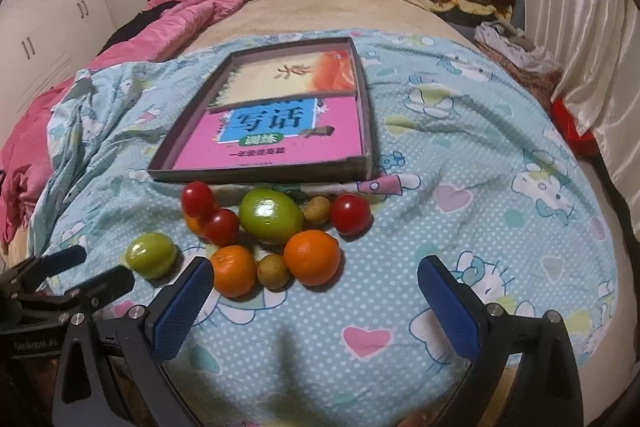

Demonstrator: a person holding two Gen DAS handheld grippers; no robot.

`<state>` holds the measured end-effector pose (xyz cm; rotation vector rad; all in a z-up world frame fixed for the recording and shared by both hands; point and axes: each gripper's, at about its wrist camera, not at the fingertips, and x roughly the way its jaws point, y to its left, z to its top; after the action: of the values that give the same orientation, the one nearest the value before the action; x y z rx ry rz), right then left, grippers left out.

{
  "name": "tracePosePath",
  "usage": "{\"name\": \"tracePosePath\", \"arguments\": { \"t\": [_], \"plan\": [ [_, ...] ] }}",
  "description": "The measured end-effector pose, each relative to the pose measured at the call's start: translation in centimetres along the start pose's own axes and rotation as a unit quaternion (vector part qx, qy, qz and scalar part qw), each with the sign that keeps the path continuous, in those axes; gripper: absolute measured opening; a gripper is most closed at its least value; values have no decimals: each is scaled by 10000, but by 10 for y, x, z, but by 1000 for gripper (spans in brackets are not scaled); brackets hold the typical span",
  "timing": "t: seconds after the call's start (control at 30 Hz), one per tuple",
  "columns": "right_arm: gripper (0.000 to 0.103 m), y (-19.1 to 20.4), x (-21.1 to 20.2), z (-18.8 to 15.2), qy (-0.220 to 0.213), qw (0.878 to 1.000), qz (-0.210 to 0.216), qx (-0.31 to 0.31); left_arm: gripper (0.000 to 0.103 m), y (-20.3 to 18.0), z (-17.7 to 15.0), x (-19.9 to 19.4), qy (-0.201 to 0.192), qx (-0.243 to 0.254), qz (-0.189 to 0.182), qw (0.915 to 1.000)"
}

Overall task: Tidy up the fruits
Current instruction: 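Grasp the green pear with the left tool while the right tool grasps an orange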

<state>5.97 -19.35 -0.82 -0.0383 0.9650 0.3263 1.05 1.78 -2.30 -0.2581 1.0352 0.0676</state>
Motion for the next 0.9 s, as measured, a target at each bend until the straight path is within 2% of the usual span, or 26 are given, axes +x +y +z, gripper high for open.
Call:
{"name": "tracePosePath", "arguments": {
  "t": [0.13, 0.4, 0.47, 0.53, 0.67, 0.8, 0.87, 0.9],
  "plan": [
    [103, -6, 16, 1, 228, 9995, -129, 154, 102, -1, 2, 11, 141, 90, -81, 9998],
    [103, -12, 31, 2, 343, 9989, -85, 301, 98, -4, 7, 19, 83, 234, -61, 9997],
    [103, -10, 35, 2, 370, 9989, -36, 278, 91, -2, 8, 21, 118, 186, -86, 9997],
    [99, -9, 38, 3, 399, 9988, -17, 280, 85, 0, 9, 24, 209, 150, -181, 9995],
    [85, -10, 44, 3, 485, 9982, 104, 332, 76, 1, 9, 31, 317, 126, -221, 9992],
    [71, -11, 46, 3, 481, 9980, 209, 359, 73, -1, 8, 31, 302, 180, -276, 9990],
    [66, -11, 48, 2, 495, 9979, 236, 342, 60, -2, 8, 32, 318, 204, -364, 9986],
    [62, -10, 49, 2, 510, 9979, 235, 330, 59, -3, 8, 34, 357, 208, -397, 9984]
  ]
}}
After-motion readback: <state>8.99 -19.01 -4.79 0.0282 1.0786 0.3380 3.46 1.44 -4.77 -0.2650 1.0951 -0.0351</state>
